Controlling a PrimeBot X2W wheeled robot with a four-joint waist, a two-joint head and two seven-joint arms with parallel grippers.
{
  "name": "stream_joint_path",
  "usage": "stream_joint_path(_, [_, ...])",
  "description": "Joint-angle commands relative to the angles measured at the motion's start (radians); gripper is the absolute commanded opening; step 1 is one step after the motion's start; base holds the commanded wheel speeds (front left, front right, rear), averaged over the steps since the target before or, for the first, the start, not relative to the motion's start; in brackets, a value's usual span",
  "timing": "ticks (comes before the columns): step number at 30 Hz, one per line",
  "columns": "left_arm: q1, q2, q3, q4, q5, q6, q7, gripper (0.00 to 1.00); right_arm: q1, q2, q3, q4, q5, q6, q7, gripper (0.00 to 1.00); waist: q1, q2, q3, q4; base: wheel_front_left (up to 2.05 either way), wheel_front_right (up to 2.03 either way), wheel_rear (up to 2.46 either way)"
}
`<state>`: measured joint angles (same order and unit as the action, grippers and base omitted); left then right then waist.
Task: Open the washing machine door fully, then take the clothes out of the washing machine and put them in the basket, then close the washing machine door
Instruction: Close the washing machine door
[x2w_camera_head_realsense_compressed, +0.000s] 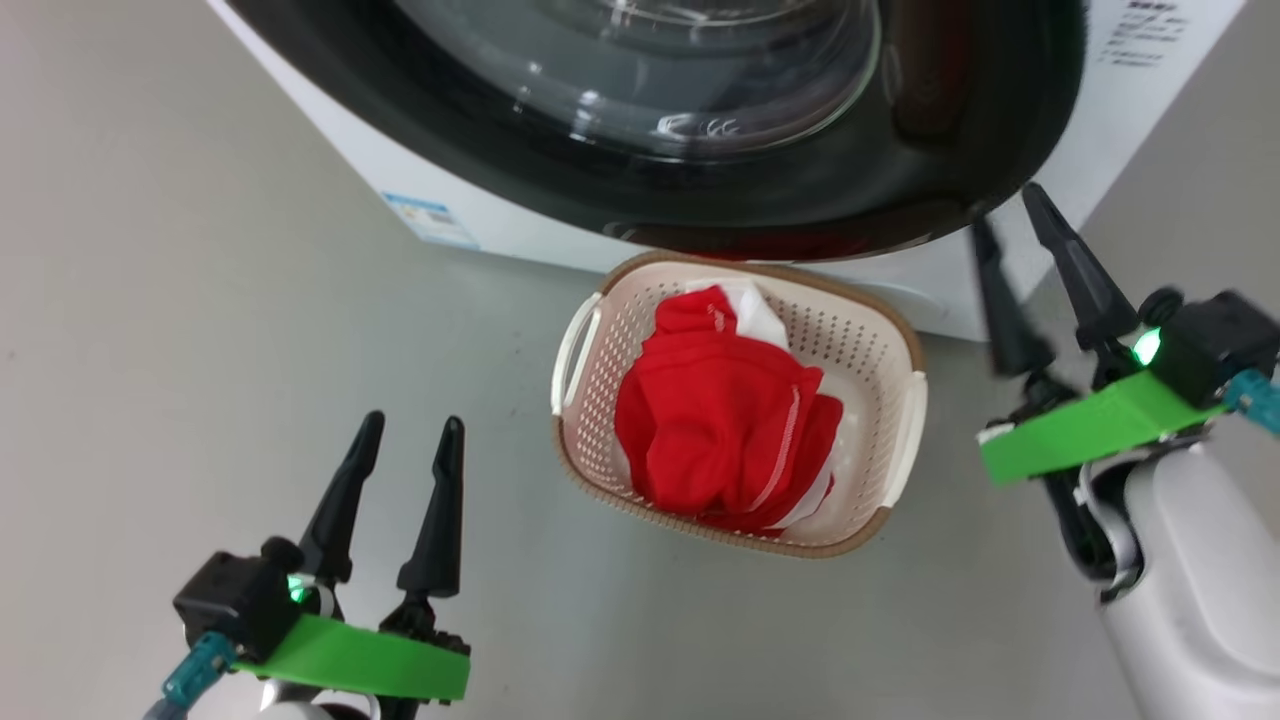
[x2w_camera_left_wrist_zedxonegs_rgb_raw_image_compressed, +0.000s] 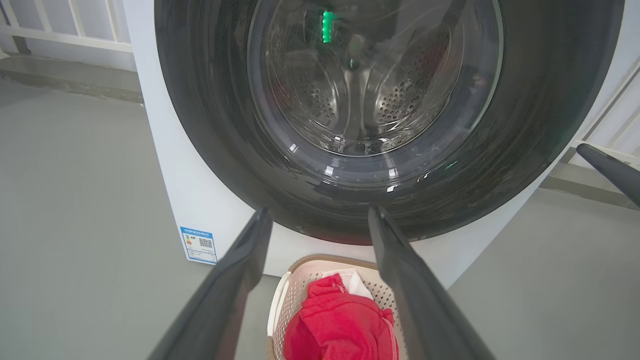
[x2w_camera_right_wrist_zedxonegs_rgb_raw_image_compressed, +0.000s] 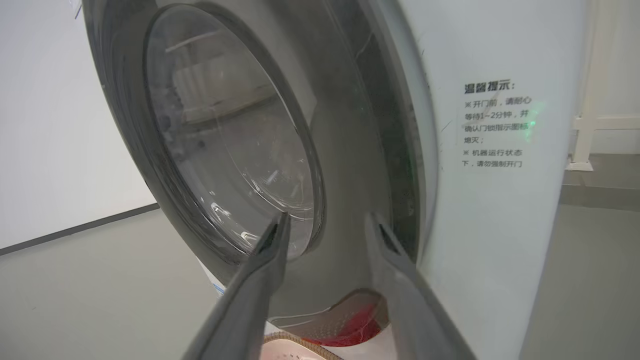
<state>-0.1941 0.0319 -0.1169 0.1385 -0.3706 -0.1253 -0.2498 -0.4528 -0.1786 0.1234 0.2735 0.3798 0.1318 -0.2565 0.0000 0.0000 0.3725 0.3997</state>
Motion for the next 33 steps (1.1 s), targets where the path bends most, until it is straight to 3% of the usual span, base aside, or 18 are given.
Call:
stream_joint_path(1, [0.020, 0.018, 0.042, -0.015, 0.014, -0.005, -0.012, 1.00, 0.030, 0.018, 0.020, -0.027, 0.009, -0.001, -0.005, 1.00, 0.0000, 0.0000, -0.038, -0.032, 0.00, 0.00, 0.00])
stream_joint_path(18, [0.090, 0.084, 0.064, -0.009, 0.032, -0.005, -0.012, 1.00, 0.267, 0.066, -0.042, -0.051, 0.010, -0.001, -0.005, 1.00, 0.0000, 0.0000, -0.164, -0.133, 0.00, 0.00, 0.00])
stream_joint_path(33, [0.124, 0.131, 0.053, -0.010, 0.028, -0.005, -0.012, 1.00, 0.419, 0.066, -0.090, -0.075, 0.005, -0.001, -0.005, 1.00, 0.0000, 0.0000, -0.219, -0.209, 0.00, 0.00, 0.00])
